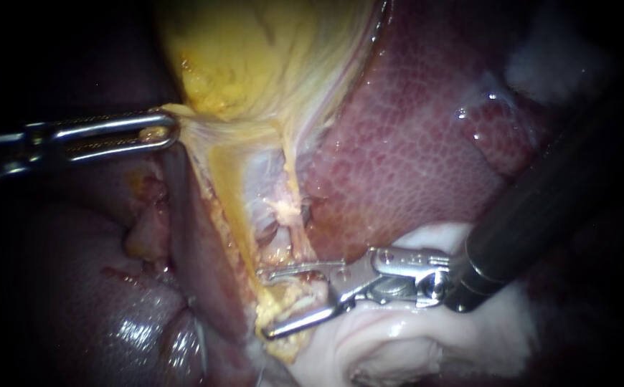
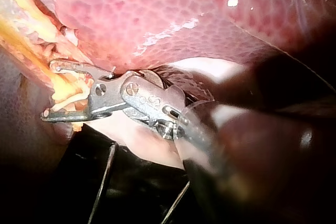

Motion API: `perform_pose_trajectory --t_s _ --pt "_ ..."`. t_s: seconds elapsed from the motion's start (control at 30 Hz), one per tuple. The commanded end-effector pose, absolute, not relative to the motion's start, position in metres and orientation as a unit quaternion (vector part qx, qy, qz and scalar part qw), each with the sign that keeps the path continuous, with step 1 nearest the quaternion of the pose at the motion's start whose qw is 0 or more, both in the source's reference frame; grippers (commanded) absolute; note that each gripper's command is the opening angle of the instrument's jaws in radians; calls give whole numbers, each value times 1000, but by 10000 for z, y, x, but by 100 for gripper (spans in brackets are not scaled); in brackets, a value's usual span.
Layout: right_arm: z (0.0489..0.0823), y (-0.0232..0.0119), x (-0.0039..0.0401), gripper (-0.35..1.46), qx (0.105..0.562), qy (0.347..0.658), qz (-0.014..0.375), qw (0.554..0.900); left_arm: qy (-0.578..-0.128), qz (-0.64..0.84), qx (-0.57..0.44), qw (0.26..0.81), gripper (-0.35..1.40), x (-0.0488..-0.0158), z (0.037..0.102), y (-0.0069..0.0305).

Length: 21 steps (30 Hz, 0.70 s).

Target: Clipping first clip left tube

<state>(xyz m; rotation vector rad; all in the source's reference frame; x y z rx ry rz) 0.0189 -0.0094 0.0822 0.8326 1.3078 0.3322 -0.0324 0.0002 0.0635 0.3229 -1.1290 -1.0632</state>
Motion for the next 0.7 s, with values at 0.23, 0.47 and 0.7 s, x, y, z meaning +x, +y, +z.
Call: perform_pose_trajectory --t_s 0.23,0.47,0.7 --pt "821 -93 189 60 374 588 149 702 -507 -478 145 702 -35 -324 634 2" --pt "820 -92 188 60 375 588 149 701 -507 -478 145 702 -35 -324 634 2" --pt "807 -78 173 60 378 587 154 699 -507 -478 145 702 -35 -324 633 2"
